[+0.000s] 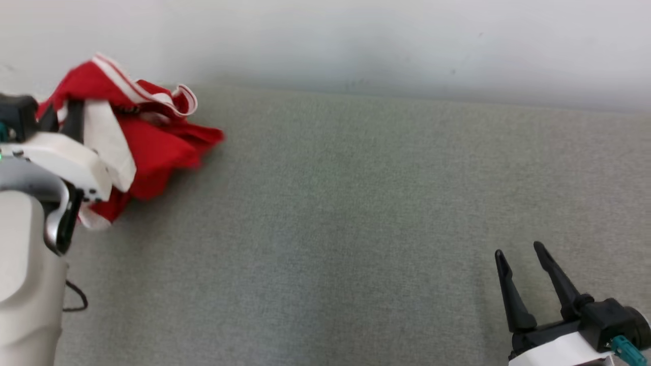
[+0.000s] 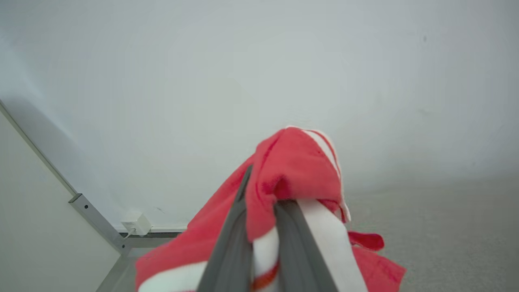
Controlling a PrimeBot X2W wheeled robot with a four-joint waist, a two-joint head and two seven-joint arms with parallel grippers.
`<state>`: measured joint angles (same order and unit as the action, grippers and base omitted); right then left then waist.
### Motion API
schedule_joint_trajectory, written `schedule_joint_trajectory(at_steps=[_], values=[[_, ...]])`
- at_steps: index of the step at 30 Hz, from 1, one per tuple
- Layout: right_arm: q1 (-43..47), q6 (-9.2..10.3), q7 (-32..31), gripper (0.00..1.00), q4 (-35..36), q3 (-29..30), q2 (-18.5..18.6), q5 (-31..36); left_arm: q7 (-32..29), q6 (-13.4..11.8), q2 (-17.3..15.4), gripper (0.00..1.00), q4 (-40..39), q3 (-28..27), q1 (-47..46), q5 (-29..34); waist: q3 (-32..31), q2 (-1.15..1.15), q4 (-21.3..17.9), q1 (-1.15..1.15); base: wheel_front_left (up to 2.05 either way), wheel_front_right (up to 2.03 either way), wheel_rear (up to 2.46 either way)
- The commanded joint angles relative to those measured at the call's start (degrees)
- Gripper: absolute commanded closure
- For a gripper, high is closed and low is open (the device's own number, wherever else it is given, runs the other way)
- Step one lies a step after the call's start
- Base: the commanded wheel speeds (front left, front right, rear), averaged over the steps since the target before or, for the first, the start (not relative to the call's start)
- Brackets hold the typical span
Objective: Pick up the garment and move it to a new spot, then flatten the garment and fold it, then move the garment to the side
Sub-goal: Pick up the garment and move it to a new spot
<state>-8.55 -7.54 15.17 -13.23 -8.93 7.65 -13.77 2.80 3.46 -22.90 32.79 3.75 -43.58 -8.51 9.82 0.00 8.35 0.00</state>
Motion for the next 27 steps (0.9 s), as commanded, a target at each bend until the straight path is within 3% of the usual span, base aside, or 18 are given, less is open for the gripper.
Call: schedule_joint_trajectory(at_steps=[1, 8, 17, 22, 27], values=[[1.0, 0.1, 0.0, 0.0, -0.3, 0.1, -0.1, -0.3, -1.3, 0.2, -0.6, 1.0, -3.3, -0.1, 0.2, -0.8, -2.0, 0.0, -1.2, 0.0, 0.0, 0.0, 0.0], [2.8, 0.1, 0.0, 0.0, -0.4, 0.3, -1.0, -0.3, -9.5, 1.2, 0.4, 1.0, -21.6, 1.0, 2.4, -3.7, -4.5, 0.0, -4.2, 0.0, 0.0, 0.0, 0.0], [3.4, 0.1, 0.0, 0.0, -0.2, 1.0, -1.3, -0.2, -18.1, 2.1, 5.4, 1.0, -40.4, 6.9, 4.1, -8.2, -5.4, 0.0, -9.8, 0.0, 0.0, 0.0, 0.0], [2.9, 0.1, 0.0, 0.0, 0.1, 1.1, -1.7, -0.2, -20.3, 2.4, 9.1, 1.0, -44.5, 12.4, 5.0, -9.3, -4.8, 0.0, -14.0, 0.0, 0.0, 0.0, 0.0], [2.5, 0.1, 0.0, 0.0, 0.3, 1.3, -2.3, -0.4, -20.2, 2.5, 13.8, 1.0, -43.0, 18.4, 6.0, -9.7, -3.7, 0.0, -18.3, 0.0, 0.0, 0.0, 0.0]])
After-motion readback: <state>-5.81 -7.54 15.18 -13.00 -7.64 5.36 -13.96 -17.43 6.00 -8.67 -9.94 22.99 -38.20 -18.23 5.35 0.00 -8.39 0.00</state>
